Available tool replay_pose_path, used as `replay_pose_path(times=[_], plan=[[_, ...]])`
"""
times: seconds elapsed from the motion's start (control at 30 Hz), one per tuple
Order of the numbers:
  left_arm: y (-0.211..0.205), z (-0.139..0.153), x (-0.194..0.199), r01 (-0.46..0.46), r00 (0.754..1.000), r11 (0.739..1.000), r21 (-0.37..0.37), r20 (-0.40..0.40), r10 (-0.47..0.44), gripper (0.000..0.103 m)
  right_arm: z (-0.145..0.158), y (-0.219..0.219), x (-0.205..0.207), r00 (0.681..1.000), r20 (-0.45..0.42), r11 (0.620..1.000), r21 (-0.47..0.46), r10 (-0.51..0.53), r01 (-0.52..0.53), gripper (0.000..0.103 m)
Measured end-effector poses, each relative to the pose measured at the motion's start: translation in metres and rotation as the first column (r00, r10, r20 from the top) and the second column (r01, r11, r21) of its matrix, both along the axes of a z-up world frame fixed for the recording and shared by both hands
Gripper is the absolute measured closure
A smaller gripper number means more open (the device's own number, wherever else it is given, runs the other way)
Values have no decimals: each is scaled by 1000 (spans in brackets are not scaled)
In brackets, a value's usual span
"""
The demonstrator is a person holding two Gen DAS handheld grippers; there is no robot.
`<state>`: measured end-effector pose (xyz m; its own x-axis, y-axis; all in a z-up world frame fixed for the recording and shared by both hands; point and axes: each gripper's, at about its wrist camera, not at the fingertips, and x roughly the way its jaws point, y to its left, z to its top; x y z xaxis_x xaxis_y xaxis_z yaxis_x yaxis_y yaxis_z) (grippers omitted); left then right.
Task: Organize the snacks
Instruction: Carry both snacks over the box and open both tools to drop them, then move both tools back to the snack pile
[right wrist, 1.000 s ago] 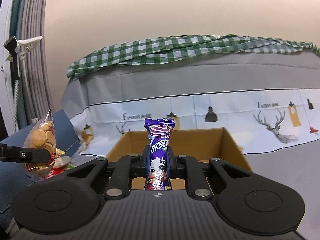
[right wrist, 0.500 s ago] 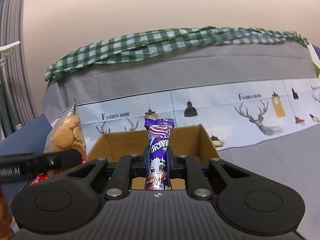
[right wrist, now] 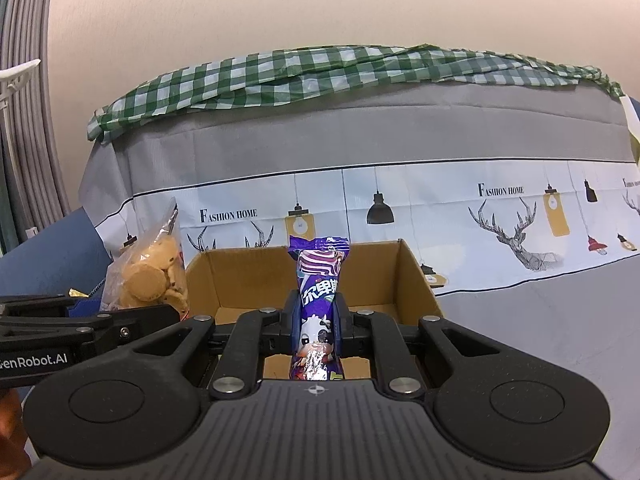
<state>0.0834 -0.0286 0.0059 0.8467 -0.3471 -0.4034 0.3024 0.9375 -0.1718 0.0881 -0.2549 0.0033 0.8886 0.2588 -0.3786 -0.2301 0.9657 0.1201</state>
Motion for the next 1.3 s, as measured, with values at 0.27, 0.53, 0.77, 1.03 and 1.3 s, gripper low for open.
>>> replay_pose_path(times=[0.27,0.53,0.77,1.03,1.3], plan=[[4,2,-2,1,1000,1000,-16,1,-1,57,0,6,-1,1000,2,999,-38,-1,1,87],[10,5,-2,-13,1000,999,-45,-4,13,43,0,10,-3,1000,11,998,-58,-23,23,60],[14,6,-1,-18,1000,999,-50,-6,17,43,-1,15,-4,1000,18,996,-85,-22,24,60],[28,2,-8,-25,999,997,-77,35,28,59,0,25,-7,999,32,996,-87,-22,24,60],[82,5,-13,-28,998,991,-128,-60,21,74,3,53,-16,998,26,998,-37,52,-51,83]])
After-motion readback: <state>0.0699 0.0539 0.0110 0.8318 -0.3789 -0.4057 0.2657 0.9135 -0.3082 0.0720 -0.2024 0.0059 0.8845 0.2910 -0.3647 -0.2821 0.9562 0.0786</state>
